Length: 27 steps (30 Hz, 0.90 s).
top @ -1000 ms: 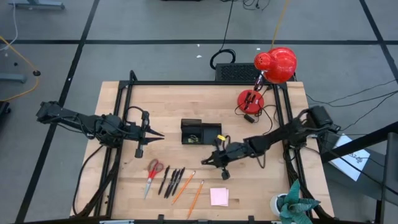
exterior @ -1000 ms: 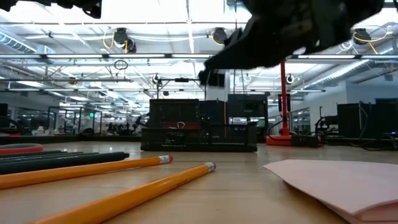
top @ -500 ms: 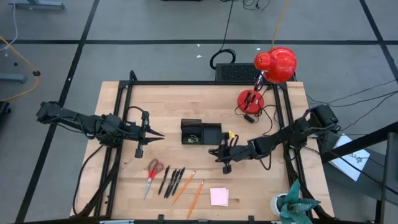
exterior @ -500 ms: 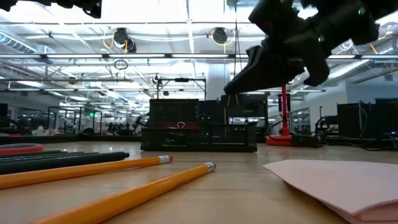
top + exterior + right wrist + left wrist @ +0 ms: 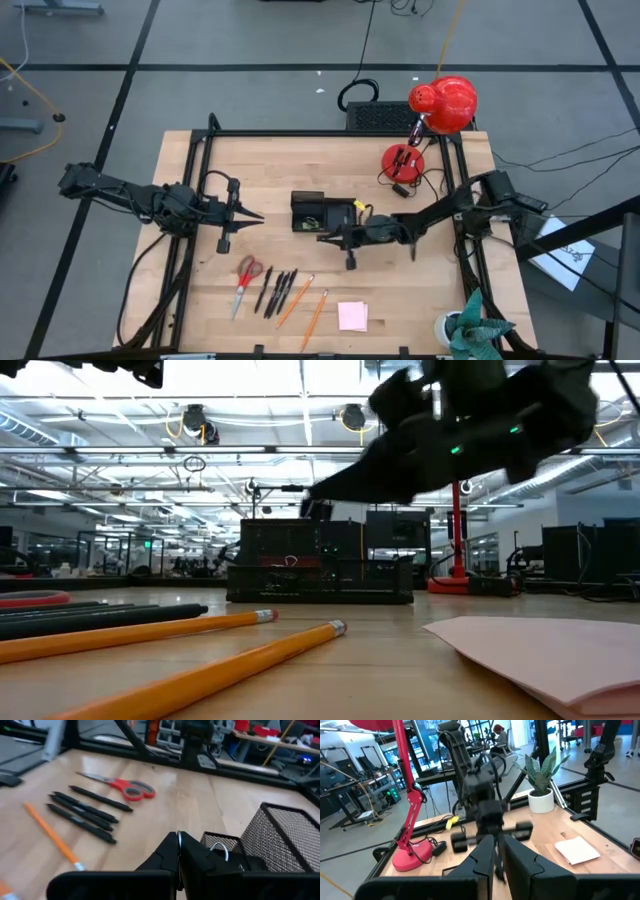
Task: Pick and place office supplies into organizer
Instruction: Put the binder clip into the desk organizer
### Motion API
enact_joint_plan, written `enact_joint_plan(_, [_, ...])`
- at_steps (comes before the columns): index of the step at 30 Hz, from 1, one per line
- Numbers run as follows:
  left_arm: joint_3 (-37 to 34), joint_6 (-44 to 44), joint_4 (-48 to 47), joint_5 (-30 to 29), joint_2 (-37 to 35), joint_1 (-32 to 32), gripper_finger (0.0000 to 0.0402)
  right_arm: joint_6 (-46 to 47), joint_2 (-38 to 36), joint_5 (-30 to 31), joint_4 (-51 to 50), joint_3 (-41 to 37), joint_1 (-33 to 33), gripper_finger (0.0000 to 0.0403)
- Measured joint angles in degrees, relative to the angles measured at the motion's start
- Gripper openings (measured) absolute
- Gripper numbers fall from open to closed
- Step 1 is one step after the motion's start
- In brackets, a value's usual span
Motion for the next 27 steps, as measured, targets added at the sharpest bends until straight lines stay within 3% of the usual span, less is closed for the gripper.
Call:
enact_joint_plan(4, [0.0,-0.1,0.1,0.0,0.0,0.0,0.0047,-0.1,5.6,0.7,-1.8,6.1,-1.7,0.0])
enact_joint_plan(8, [0.0,-0.2,0.0,0.0,0.0,0.0,0.0047,-0.2,8.6,7.5,-4.5,10.5,-2.7,0.0])
enact_joint_plan(10, [0.0,-0.1,0.0,0.0,0.0,0.0,0.0047,-0.4,9.4,8.1,-4.6,11.7,-3.1,0.0])
enact_joint_plan(27, [0.0,-0.2,0.1,0.0,0.0,0.0,0.0047,-1.6,9.6,13.8,-13.3,13.0,-4.1,0.0006])
